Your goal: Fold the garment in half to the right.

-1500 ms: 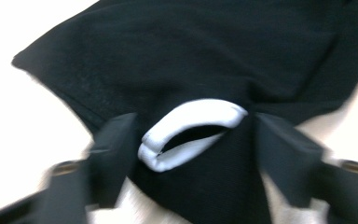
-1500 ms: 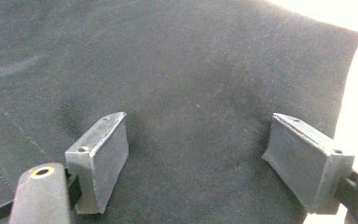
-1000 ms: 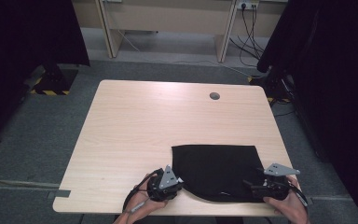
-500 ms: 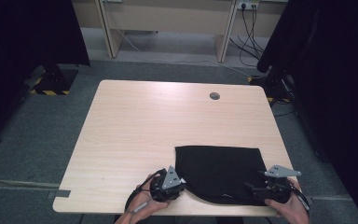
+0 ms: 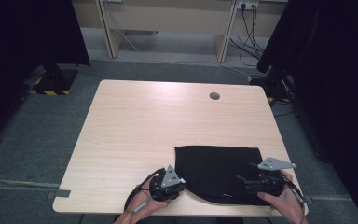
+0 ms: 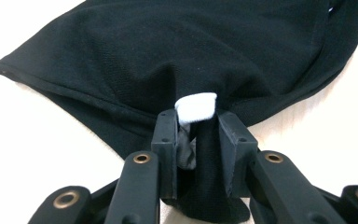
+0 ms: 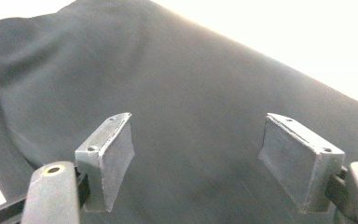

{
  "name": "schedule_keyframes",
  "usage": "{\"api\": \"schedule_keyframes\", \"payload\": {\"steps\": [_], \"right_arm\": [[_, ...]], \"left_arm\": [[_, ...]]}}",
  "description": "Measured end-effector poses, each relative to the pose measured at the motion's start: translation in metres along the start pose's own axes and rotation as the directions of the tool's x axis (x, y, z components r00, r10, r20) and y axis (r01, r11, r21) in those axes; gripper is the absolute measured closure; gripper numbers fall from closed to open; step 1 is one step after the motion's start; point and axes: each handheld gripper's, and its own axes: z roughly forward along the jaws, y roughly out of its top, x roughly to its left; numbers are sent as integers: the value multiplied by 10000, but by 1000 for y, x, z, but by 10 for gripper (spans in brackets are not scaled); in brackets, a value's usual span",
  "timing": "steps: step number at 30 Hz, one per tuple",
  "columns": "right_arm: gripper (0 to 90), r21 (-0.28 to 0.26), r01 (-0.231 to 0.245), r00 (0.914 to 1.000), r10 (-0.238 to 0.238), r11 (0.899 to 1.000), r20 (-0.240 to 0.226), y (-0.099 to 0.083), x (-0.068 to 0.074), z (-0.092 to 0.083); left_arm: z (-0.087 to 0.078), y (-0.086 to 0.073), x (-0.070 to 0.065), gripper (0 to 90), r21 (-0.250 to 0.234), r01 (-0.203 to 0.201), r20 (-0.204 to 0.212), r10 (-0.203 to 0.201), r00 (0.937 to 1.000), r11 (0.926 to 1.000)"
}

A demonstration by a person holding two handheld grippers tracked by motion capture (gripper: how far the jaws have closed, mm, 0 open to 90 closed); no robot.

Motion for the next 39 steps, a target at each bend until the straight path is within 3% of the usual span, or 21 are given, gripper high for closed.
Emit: {"api": "schedule_keyframes", "payload": {"steps": [7, 16, 25, 37, 39], "right_arm": [[262, -158, 344, 9969, -355, 9993, -700, 29, 16, 23], [273, -273, 863, 9895, -888, 9959, -1136, 65, 33, 52], [294, -392, 1090, 9837, -1135, 9933, -1396, 91, 40, 79], [307, -104, 1382, 9768, -1380, 9903, -1639, 116, 52, 115], [313, 43, 1499, 9748, -1470, 9887, -1676, 122, 55, 126]], "left_arm": [[0, 0, 2, 705, 1, 7, 97, -7, 10000, 10000], [0, 0, 3, 705, 4, 67, 169, -67, 9998, 10000], [0, 0, 3, 705, 5, 69, 182, -69, 9998, 10000], [0, 0, 4, 705, 2, 117, 237, -117, 9997, 9999], [0, 0, 3, 705, 11, 23, 67, -23, 10000, 10000]]}}
